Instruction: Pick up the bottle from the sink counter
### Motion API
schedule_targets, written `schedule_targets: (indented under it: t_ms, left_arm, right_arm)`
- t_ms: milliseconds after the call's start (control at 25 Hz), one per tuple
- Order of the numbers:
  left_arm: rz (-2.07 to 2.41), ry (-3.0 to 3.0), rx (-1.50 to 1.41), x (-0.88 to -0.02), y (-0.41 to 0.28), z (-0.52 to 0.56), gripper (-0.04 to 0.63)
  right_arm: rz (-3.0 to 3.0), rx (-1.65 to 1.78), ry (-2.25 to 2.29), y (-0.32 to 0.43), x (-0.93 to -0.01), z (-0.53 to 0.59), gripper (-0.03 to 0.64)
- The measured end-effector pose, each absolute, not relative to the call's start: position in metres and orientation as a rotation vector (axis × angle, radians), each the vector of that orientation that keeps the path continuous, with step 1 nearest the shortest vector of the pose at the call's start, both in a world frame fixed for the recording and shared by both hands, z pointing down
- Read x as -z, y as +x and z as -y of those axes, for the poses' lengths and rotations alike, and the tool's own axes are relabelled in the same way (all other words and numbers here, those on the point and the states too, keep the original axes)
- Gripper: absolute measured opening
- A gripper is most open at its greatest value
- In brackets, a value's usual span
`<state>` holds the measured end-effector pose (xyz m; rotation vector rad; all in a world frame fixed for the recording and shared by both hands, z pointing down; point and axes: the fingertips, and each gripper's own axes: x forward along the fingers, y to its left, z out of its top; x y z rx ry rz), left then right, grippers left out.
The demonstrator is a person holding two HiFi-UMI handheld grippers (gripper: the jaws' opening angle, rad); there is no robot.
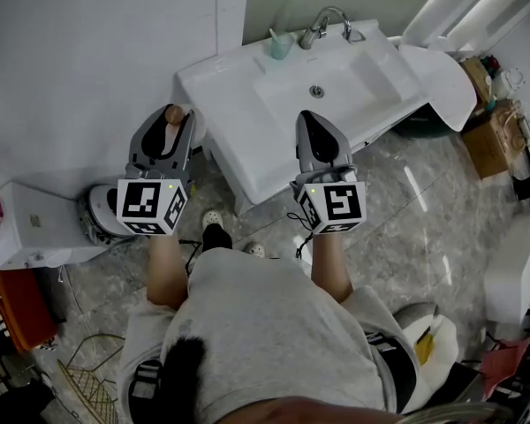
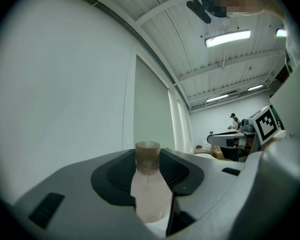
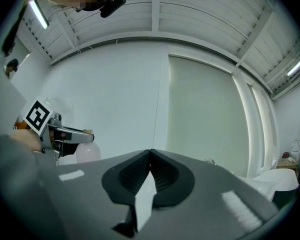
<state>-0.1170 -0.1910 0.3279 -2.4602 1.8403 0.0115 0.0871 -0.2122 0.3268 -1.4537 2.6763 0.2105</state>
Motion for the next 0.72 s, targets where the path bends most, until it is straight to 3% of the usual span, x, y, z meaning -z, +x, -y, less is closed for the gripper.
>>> schedule_targets:
  t_ms: [720]
  left_arm:
    - [-1.86,-2.447,-0.035,-0.323,-0.112,0.177,0.147]
  right_arm:
    - [-2.674,-0.225,-1.447,0.095,-0.324,0.2,0.009]
